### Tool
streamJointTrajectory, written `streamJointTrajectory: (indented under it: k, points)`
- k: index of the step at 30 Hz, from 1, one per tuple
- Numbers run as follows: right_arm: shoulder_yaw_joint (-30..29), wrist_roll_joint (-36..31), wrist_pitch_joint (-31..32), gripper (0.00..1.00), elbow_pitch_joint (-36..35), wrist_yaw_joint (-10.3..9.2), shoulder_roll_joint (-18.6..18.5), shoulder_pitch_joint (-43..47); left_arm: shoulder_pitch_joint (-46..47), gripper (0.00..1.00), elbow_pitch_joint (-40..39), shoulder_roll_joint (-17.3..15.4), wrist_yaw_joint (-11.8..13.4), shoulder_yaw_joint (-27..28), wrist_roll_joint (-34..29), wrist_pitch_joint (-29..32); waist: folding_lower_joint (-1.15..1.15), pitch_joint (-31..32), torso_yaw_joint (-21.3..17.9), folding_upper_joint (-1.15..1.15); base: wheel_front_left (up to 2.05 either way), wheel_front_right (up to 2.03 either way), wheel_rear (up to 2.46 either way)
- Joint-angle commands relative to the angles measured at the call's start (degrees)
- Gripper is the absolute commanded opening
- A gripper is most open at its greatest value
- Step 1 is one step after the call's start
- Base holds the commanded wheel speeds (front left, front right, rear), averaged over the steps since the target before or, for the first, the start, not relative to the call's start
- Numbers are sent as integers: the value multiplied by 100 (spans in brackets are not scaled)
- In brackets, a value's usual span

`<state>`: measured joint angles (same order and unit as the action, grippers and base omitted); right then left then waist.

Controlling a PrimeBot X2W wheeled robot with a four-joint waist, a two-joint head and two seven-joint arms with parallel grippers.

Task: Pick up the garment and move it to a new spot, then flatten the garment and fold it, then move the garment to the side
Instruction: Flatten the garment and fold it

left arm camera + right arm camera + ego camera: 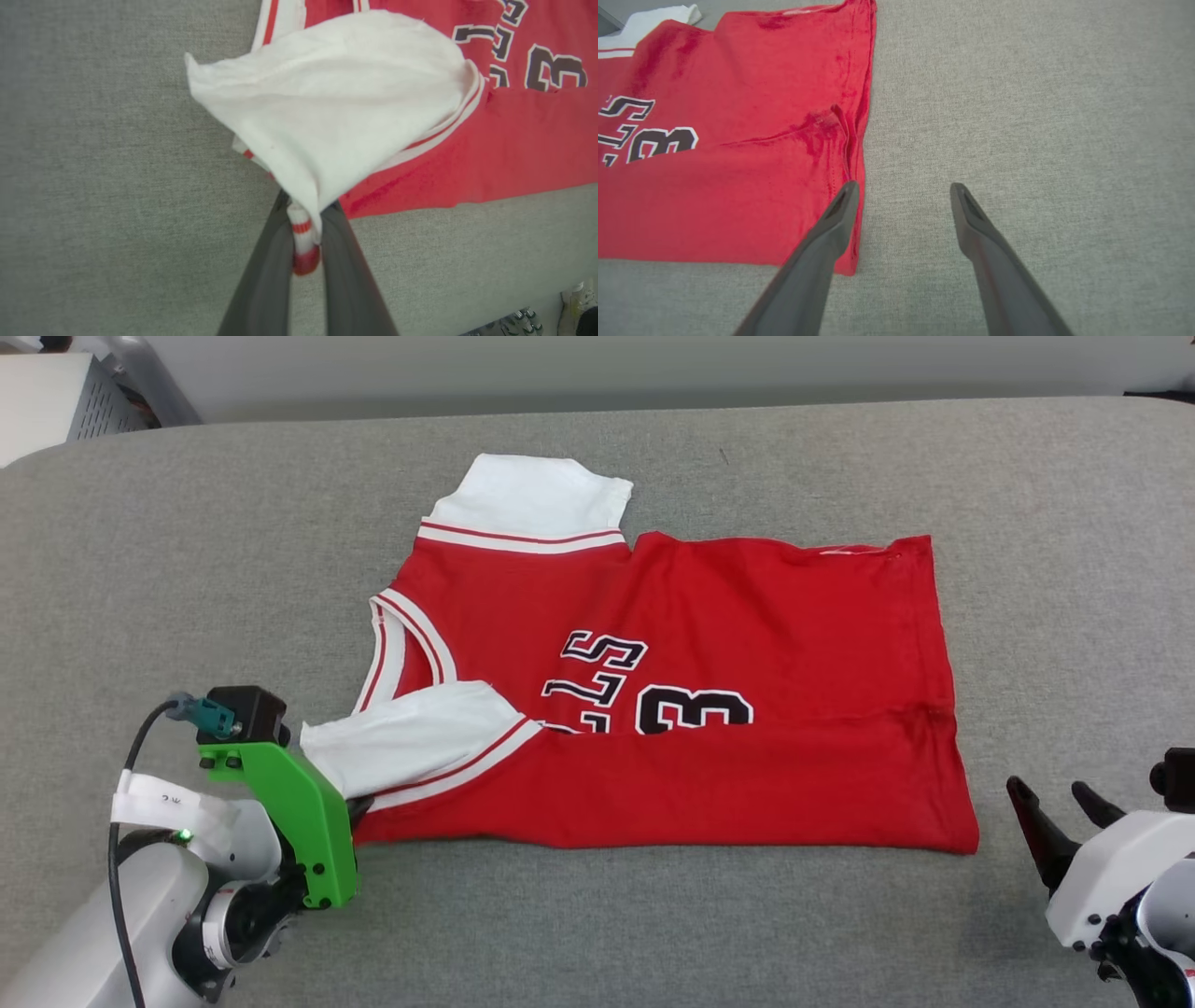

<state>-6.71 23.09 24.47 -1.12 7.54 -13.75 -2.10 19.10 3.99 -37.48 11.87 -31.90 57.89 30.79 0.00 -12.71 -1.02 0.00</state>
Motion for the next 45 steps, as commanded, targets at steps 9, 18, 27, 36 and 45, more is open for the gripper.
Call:
streamJointTrajectory:
  k: [9, 18, 27, 36, 45]
  points:
    - [782, 541, 985, 100, 77, -5, -405, -198, 83, 0, -576, -124, 231, 62, -248, -49, 0, -334, 222, 0, 0, 0, 0]
    - [1314, 789, 1566, 62, 591, -5, -528, -326, 128, 0, -578, -64, 214, 52, -282, -148, 0, -493, 323, 0, 0, 0, 0]
    - [1480, 846, 1539, 0, 646, -5, -599, -475, -69, 0, -528, -90, 184, 49, -266, -287, 0, -242, 242, 0, 0, 0, 0]
    - [1704, 884, 1494, 0, 710, -5, -693, -398, -628, 0, -673, -226, 243, -22, -179, -319, 0, 422, 172, 0, 0, 0, 0]
    - [1840, 1039, 1540, 0, 659, -5, -750, 84, -1435, 0, -946, -461, 465, 36, 49, -357, 0, 1008, 190, 0, 0, 0, 0]
